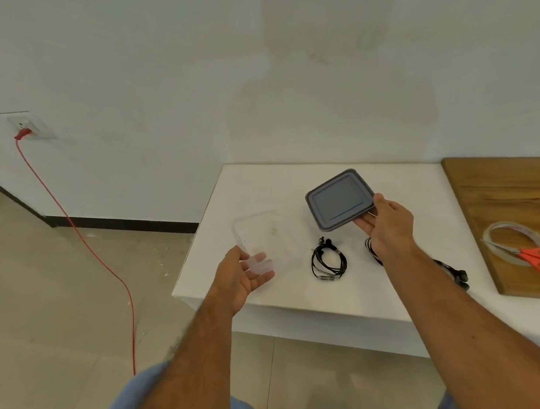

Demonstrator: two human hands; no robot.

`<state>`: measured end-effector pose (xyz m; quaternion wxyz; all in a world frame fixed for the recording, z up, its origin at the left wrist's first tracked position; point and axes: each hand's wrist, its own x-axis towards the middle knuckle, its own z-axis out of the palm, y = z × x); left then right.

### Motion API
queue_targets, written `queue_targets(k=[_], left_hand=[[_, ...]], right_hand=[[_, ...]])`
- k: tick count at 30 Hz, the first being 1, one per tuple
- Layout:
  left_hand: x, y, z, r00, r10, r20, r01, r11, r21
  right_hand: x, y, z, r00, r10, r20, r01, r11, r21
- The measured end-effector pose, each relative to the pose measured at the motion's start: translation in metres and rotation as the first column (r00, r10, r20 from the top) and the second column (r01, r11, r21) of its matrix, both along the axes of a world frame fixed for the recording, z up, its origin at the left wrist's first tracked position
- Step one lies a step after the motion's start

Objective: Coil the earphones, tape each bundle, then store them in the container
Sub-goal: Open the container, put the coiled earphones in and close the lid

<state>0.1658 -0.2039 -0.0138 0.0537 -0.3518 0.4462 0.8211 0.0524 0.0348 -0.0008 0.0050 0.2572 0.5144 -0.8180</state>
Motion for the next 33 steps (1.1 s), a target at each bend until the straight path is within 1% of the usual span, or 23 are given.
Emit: queue_targets(k=[4, 6, 9, 12, 13, 15, 16, 19, 23, 25, 28, 29, 30, 32, 33], left_hand=[[-0.001, 0.003, 0.001, 0.999, -0.005, 0.045, 0.01, 0.996, -0.094], [-0.002, 0.001, 0.001, 0.996, -0.001, 0.091, 0.018, 0.982, -0.187], [-0.004, -0.003, -0.001, 0.988, 0.02, 0.156, 0.034, 0.942, -0.333], [-0.006, -0.009, -0.006, 0.98, 0.003, 0.198, 0.098, 0.861, -0.499], [-0.007, -0.009, -0.007, 0.98, 0.013, 0.197, 0.094, 0.845, -0.526], [-0.008, -0.007, -0.006, 0.977, 0.059, 0.203, 0.06, 0.843, -0.535], [-0.009, -0.006, -0.006, 0.977, 0.067, 0.204, 0.062, 0.822, -0.567], [-0.01, -0.005, -0.01, 0.978, 0.047, 0.203, 0.106, 0.726, -0.679], [-0.012, -0.003, -0.013, 0.977, 0.041, 0.208, 0.125, 0.682, -0.721], [-0.013, -0.003, -0.015, 0.973, 0.028, 0.229, 0.158, 0.646, -0.747], [-0.011, -0.004, -0.016, 0.959, 0.012, 0.282, 0.226, 0.568, -0.791], [-0.01, -0.004, -0.014, 0.953, 0.001, 0.303, 0.255, 0.542, -0.801], [-0.009, -0.004, -0.012, 0.942, -0.015, 0.336, 0.299, 0.495, -0.816], [-0.006, -0.002, -0.003, 0.919, -0.02, 0.393, 0.377, 0.33, -0.865], [-0.004, 0.0, 0.002, 0.926, -0.006, 0.377, 0.367, 0.246, -0.897]], right_hand=[[-0.006, 0.001, -0.007, 0.999, 0.006, 0.032, -0.006, 1.0, -0.022], [-0.009, 0.003, -0.011, 0.999, 0.018, 0.036, -0.017, 1.0, -0.023], [-0.012, 0.003, -0.016, 0.997, 0.065, 0.05, -0.065, 0.998, -0.002], [-0.017, 0.003, -0.021, 0.989, 0.132, 0.068, -0.135, 0.989, 0.051], [-0.018, 0.003, -0.021, 0.985, 0.156, 0.074, -0.161, 0.984, 0.076], [-0.021, 0.003, -0.023, 0.978, 0.19, 0.084, -0.2, 0.972, 0.121], [-0.023, 0.004, -0.023, 0.976, 0.201, 0.086, -0.212, 0.968, 0.137], [-0.026, 0.006, -0.023, 0.965, 0.242, 0.099, -0.254, 0.958, 0.136], [-0.025, 0.01, -0.021, 0.954, 0.282, 0.103, -0.294, 0.946, 0.137], [-0.023, 0.012, -0.016, 0.95, 0.293, 0.109, -0.308, 0.938, 0.159], [-0.02, 0.018, -0.008, 0.957, 0.27, 0.106, -0.287, 0.935, 0.209], [-0.019, 0.022, -0.004, 0.961, 0.262, 0.093, -0.277, 0.93, 0.243], [-0.018, 0.026, -0.002, 0.963, 0.258, 0.075, -0.268, 0.917, 0.294], [-0.015, 0.039, 0.003, 0.961, 0.274, 0.028, -0.26, 0.87, 0.419], [-0.012, 0.046, 0.007, 0.955, 0.296, 0.004, -0.263, 0.841, 0.473]])
